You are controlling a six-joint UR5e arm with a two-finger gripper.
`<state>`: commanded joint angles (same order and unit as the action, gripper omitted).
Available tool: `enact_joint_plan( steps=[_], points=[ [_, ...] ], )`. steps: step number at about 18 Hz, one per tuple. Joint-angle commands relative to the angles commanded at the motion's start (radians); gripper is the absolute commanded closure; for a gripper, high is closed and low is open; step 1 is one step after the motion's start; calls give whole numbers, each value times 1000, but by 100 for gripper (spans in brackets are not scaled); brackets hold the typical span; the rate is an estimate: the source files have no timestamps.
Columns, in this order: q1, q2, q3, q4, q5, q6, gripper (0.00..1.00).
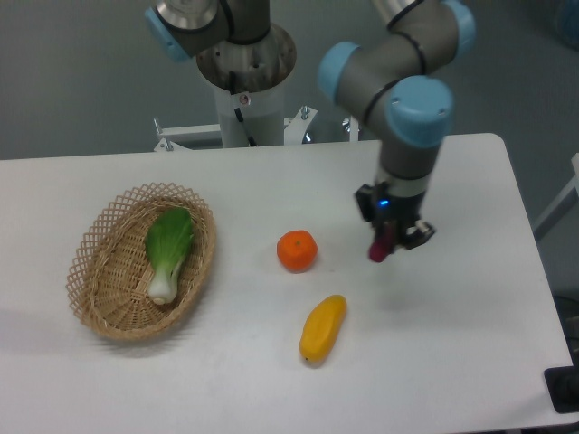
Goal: Place the sweet potato in the basket
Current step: 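Carry the held sweet potato over to the wicker basket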
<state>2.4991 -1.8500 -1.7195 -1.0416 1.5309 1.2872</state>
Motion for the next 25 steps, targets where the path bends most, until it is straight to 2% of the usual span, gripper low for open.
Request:
enact_joint_plan(
  steps=[5, 10, 18, 21, 25],
  points=[
    [-124, 26, -35, 2, -3, -91, 97],
    [-268, 34, -40, 5, -2, -186, 97],
    [-408, 26, -26, 14, -3, -269, 97],
    [-462, 15, -17, 14, -14, -328, 97],
    [-528, -32, -15, 15, -23, -359, 96]
  ],
)
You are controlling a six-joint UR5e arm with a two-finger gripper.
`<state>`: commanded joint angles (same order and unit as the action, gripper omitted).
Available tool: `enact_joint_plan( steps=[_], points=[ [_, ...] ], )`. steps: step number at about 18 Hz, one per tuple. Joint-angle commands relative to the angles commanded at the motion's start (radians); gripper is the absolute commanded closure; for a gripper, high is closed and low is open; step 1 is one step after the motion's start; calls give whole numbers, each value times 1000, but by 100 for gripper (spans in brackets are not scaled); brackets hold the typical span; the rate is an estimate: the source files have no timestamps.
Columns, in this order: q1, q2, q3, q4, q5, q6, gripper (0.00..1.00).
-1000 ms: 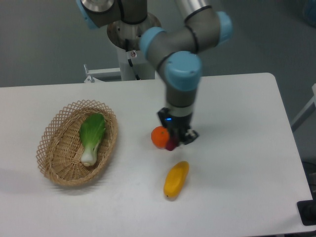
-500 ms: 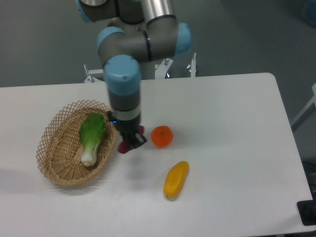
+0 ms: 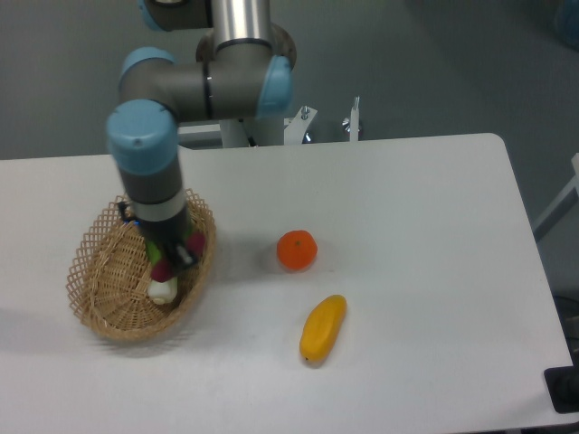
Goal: Place the sweet potato in the basket
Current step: 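Carry the held sweet potato over to the wicker basket, then lower the sweet potato into the basket beside the bok choy and release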
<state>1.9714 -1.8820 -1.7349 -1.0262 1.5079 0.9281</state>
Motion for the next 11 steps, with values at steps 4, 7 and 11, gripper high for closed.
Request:
enact_joint_plan(
  steps=[4, 7, 11],
  points=[
    [-45, -43, 9, 2, -2, -3, 95],
    [-60, -75, 15, 55, -12, -29, 84],
    [-68, -100, 20, 110, -11, -69, 60]
  ],
)
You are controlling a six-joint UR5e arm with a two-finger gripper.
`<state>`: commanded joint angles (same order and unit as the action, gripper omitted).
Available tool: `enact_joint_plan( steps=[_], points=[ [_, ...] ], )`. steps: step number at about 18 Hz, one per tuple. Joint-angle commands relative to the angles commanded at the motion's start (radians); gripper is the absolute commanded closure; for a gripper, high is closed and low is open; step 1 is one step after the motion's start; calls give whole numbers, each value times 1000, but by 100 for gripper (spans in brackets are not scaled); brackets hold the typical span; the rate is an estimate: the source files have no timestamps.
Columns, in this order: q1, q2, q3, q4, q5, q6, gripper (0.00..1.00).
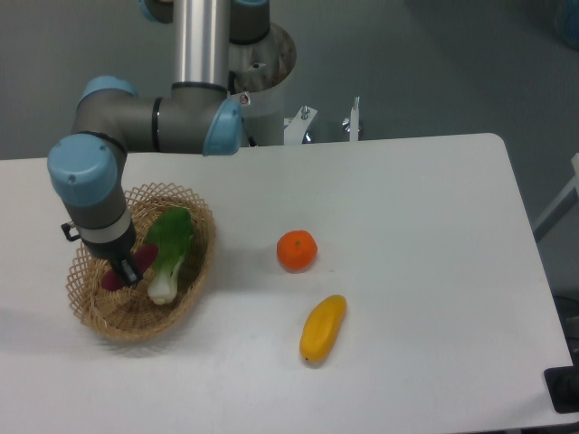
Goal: Place the sweet potato in the basket
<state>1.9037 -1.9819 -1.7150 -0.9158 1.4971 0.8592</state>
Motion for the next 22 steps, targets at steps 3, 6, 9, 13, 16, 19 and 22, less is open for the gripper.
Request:
enact_joint_plan(
  steps=[3, 6, 9, 13, 16, 19, 22],
  points=[
    [0, 6, 3, 2, 0, -29, 29],
    [0, 14, 12, 3, 8, -78, 0],
    [2, 24, 20, 3, 12, -98, 0],
    [26, 38, 35, 3, 12, -98, 0],
    [109, 67, 37, 3, 12, -95, 0],
    [211, 97, 32, 3, 11, -83, 0],
    [335, 98, 25, 3, 18, -40, 0]
  ],
)
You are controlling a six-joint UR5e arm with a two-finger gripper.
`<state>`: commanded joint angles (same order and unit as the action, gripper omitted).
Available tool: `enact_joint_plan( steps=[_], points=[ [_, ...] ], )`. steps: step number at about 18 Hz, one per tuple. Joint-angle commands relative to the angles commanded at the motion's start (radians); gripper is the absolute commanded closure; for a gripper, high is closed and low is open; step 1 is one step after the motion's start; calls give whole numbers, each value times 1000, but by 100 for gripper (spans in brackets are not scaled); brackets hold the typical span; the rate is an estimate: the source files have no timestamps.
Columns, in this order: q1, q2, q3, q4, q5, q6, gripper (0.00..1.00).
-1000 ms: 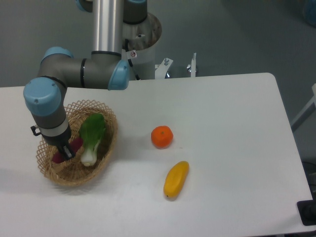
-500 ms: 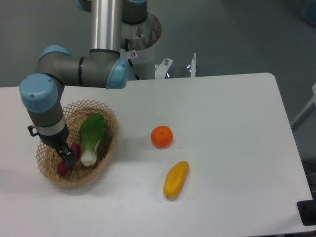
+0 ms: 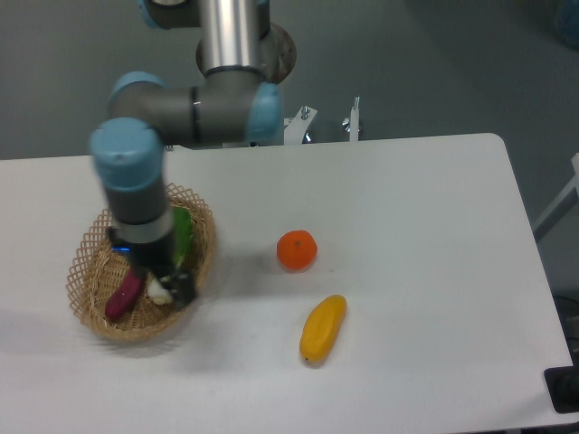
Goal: Place the sweet potato in the basket
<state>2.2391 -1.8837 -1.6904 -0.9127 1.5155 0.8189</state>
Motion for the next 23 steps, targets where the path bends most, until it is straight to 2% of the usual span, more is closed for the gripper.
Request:
enact_joint_plan(
  steps=[4, 8, 17, 20, 23],
  points=[
    [166, 9, -26, -2, 3, 159, 0],
    [269, 12, -40, 0, 5, 291, 0],
    [428, -14, -40, 3, 26, 601, 0],
    [471, -26, -32, 5, 18, 655, 0],
    [474, -31, -28, 8, 22, 660, 0]
  ],
)
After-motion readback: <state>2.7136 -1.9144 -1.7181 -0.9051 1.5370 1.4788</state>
